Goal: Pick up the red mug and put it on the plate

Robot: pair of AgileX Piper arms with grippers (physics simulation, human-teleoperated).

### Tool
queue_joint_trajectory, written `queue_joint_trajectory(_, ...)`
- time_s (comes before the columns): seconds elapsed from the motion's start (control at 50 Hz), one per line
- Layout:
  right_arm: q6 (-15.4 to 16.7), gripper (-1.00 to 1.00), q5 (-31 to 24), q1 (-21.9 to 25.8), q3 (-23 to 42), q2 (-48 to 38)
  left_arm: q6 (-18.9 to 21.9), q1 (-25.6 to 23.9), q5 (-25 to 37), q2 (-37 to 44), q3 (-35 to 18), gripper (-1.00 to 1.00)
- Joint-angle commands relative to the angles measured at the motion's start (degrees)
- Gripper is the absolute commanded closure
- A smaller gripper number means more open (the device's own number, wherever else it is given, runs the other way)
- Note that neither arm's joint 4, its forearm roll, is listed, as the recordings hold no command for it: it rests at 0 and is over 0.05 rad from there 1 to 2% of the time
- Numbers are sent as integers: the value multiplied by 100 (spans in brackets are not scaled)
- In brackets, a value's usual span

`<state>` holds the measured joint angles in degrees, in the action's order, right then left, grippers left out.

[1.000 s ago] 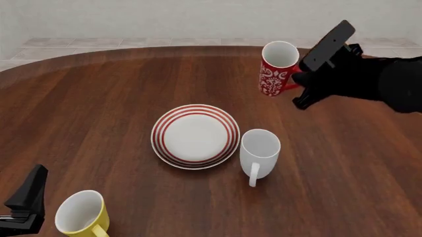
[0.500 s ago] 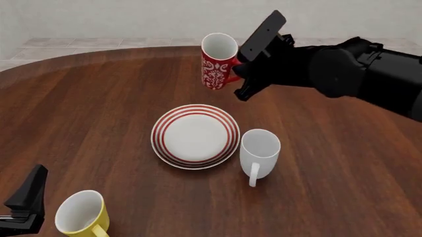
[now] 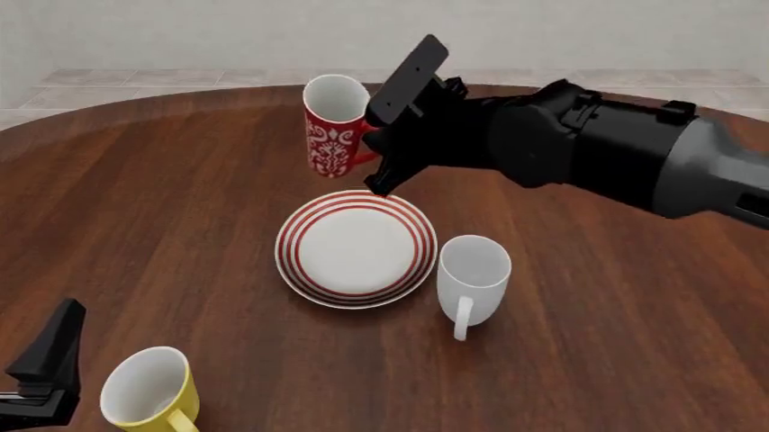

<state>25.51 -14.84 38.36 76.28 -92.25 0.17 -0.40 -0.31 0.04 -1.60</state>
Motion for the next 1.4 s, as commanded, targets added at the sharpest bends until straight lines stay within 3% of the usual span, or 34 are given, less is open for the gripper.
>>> queue_joint_trajectory(0.02, -173, 100, 152, 232, 25, -229, -6, 7, 32, 1, -41, -100)
queue_joint_trajectory(0.4, -375, 100, 427, 271, -286, -532, -76, 32, 43, 2, -37, -100)
queue_joint_trajectory(1.4, -372, 100, 679, 23, -871, -544, -54, 15, -105, -3, 70, -100)
